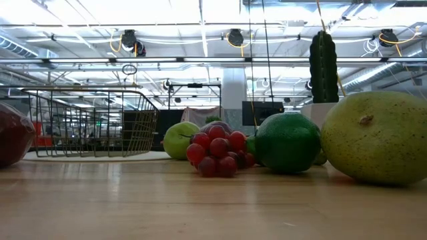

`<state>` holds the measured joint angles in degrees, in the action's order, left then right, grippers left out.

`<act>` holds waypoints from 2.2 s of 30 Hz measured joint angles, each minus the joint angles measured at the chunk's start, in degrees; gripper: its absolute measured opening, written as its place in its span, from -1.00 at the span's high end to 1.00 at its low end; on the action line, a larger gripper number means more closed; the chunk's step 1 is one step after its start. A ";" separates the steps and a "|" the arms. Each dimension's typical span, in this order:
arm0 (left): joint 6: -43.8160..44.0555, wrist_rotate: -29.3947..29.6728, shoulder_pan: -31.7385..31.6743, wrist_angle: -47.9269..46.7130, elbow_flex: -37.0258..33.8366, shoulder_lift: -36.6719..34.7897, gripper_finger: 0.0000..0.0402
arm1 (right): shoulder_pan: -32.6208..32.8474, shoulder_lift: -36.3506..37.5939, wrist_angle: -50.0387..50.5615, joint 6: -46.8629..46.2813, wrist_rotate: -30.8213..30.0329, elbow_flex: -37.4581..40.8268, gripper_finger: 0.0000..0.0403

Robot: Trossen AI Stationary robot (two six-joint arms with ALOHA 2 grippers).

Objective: Build produce basket
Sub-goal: Put the red mango into the wire basket

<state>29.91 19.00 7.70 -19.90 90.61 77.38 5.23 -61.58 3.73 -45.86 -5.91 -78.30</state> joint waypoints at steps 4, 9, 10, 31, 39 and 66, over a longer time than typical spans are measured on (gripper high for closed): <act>5.86 -3.01 0.04 5.42 -0.02 1.80 -0.15 | 0.00 -0.42 0.02 0.04 0.00 0.00 -0.33; 11.55 -5.85 -0.17 11.45 0.02 4.02 -0.50 | 0.00 -0.99 0.03 3.87 -0.26 0.00 -0.33; 12.17 -6.49 -0.17 11.46 -0.03 4.23 -0.58 | 0.00 -1.08 0.07 4.47 -0.26 0.01 -0.33; 14.14 -14.47 0.20 21.35 -0.08 13.34 -0.89 | -0.01 -5.23 -0.43 4.61 0.08 0.02 -0.33; 13.52 -14.57 -0.50 20.45 -0.09 13.30 -0.48 | -0.02 -5.18 -0.27 4.98 0.00 0.02 -0.33; 6.12 -12.60 -3.69 3.80 -0.09 0.55 -0.38 | -0.02 4.62 0.55 17.03 -4.57 0.00 -0.75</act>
<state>36.04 6.41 4.01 -16.10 90.52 77.92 5.21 -56.96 4.28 -28.83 -10.48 -78.30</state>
